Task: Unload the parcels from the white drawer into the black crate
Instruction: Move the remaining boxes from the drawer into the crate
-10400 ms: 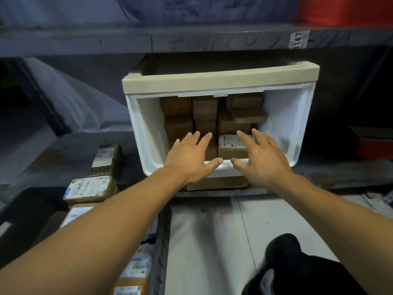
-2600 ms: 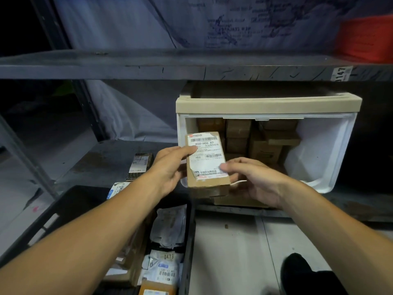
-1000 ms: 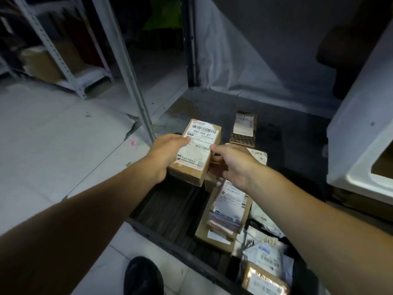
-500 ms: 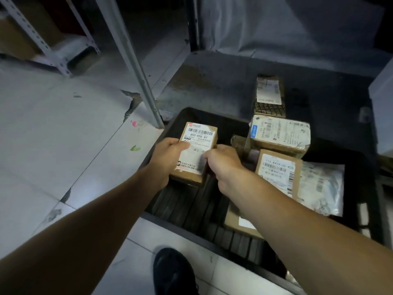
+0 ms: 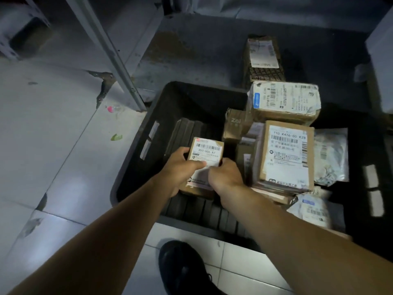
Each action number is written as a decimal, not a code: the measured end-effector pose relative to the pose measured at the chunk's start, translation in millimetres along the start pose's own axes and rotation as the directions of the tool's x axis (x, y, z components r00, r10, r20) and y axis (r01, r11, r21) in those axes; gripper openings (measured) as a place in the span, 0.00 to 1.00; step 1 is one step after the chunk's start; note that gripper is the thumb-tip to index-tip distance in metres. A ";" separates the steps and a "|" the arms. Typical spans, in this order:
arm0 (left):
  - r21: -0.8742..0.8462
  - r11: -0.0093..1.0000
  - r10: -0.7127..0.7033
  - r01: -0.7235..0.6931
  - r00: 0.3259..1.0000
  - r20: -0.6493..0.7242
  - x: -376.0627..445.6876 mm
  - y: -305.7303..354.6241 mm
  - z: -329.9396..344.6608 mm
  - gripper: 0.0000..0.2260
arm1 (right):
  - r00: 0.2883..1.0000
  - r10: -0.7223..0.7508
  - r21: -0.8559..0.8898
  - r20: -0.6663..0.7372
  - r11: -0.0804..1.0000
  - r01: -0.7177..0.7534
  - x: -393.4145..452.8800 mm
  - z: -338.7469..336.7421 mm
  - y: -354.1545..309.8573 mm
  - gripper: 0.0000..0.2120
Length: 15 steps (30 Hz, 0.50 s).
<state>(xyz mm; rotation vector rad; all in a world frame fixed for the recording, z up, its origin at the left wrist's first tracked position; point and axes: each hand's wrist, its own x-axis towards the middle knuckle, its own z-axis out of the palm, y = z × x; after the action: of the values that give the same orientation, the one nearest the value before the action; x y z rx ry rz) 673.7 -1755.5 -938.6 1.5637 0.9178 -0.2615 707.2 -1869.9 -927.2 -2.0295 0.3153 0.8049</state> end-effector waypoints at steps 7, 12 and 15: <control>-0.043 0.999 0.002 -0.003 1.000 -0.031 21.5 -12.4 30.5 0.21 | 0.986 -0.155 -0.373 0.065 0.913 0.168 -3.7 -1.5 12.4 0.28; -0.042 0.998 -0.042 0.039 0.998 -0.053 38.2 -25.2 41.3 0.21 | 0.952 -0.189 -0.678 0.241 0.669 0.305 -4.4 -0.6 18.3 0.29; -0.092 0.994 -0.067 0.063 0.996 -0.049 44.4 -29.5 43.6 0.21 | 0.933 -0.184 -0.791 0.309 0.495 0.359 0.4 1.2 23.9 0.32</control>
<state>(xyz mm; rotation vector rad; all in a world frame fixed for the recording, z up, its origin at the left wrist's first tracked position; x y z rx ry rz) 697.4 -1779.4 -998.7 1.4644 1.0095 -0.2227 695.0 -1882.2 -943.6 -2.7598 -0.6566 1.0453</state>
